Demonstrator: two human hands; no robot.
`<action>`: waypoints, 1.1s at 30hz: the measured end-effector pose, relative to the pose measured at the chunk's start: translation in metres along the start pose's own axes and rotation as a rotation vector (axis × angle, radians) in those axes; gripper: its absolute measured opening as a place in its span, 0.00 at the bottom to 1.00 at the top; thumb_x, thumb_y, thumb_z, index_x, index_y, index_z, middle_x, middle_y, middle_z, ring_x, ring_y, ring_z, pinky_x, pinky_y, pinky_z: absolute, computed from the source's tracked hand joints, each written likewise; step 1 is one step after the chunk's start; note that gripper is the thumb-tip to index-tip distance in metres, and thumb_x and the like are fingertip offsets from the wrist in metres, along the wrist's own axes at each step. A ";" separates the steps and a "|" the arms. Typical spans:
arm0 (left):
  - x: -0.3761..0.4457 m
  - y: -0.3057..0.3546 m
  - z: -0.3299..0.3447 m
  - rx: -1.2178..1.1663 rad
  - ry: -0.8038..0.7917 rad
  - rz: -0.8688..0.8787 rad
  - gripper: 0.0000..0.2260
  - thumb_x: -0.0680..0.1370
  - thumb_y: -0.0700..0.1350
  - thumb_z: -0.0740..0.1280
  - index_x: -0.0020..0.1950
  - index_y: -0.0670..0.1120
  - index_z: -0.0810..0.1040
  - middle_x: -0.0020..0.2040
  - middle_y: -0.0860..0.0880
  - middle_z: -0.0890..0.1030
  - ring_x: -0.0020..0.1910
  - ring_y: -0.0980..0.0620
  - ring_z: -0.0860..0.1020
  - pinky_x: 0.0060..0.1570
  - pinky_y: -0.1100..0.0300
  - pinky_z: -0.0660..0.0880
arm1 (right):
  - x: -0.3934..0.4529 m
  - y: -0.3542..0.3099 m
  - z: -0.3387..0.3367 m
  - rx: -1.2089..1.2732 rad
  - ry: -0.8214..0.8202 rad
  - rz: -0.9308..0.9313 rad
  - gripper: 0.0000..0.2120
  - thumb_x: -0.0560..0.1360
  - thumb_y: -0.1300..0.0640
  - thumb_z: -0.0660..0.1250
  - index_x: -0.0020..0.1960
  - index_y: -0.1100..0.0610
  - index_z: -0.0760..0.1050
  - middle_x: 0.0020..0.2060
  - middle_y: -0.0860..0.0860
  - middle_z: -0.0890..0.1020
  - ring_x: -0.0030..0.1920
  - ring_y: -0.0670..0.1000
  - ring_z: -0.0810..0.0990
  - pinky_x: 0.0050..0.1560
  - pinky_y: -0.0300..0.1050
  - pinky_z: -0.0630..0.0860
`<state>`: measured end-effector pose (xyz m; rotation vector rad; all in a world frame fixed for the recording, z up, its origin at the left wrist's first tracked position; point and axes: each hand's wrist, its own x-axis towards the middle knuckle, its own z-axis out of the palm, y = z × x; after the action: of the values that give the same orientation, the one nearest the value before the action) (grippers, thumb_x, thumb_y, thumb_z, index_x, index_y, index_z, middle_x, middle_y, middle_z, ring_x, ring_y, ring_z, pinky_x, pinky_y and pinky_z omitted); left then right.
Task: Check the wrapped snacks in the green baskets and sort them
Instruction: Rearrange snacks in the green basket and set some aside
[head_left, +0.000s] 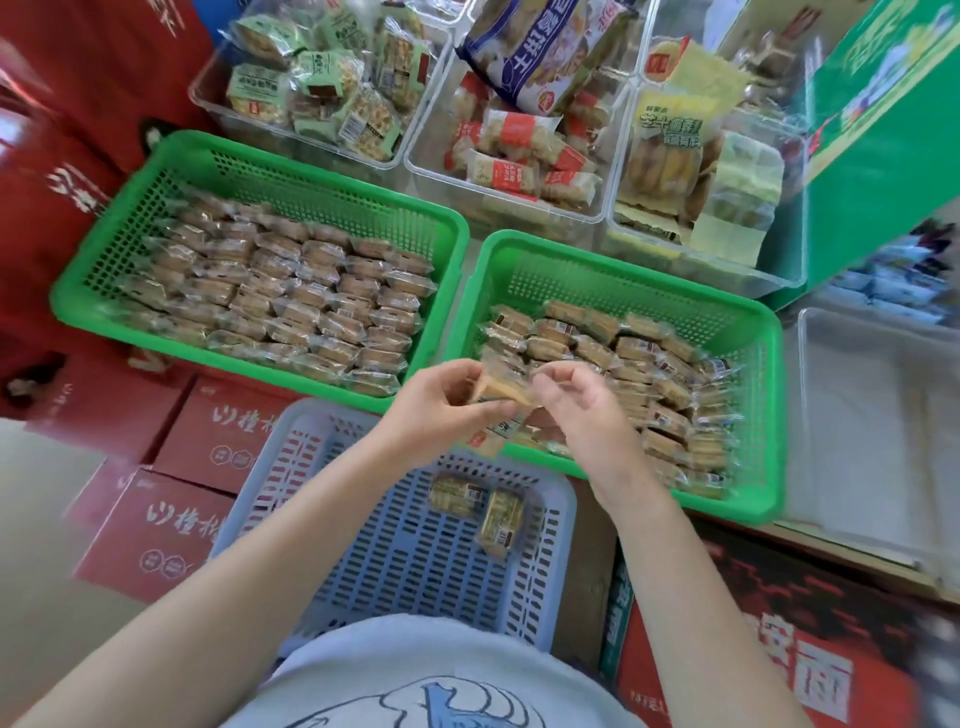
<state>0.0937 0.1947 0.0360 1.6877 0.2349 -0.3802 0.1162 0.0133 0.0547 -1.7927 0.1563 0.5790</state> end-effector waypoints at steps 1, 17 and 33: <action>-0.010 -0.004 0.001 -0.005 -0.006 -0.015 0.11 0.74 0.44 0.77 0.53 0.42 0.83 0.44 0.44 0.85 0.37 0.55 0.81 0.36 0.63 0.78 | -0.009 0.003 0.003 -0.007 -0.010 -0.019 0.03 0.80 0.52 0.68 0.51 0.51 0.77 0.44 0.49 0.84 0.47 0.51 0.84 0.49 0.51 0.81; -0.099 -0.034 0.024 -0.250 -0.066 -0.243 0.05 0.77 0.41 0.72 0.47 0.39 0.82 0.41 0.44 0.85 0.39 0.50 0.83 0.38 0.61 0.78 | -0.103 0.052 0.023 -0.162 0.140 -0.202 0.06 0.75 0.58 0.74 0.42 0.50 0.79 0.29 0.44 0.73 0.31 0.44 0.69 0.34 0.34 0.67; -0.120 -0.063 -0.008 -0.412 -0.118 -0.277 0.15 0.72 0.46 0.76 0.55 0.41 0.79 0.55 0.41 0.85 0.53 0.46 0.84 0.45 0.59 0.81 | -0.128 0.069 0.063 0.139 0.102 0.029 0.09 0.77 0.55 0.72 0.58 0.49 0.81 0.47 0.46 0.85 0.49 0.48 0.83 0.47 0.43 0.81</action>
<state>-0.0396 0.2200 0.0249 1.2255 0.4315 -0.5929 -0.0413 0.0268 0.0421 -1.6877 0.2866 0.4854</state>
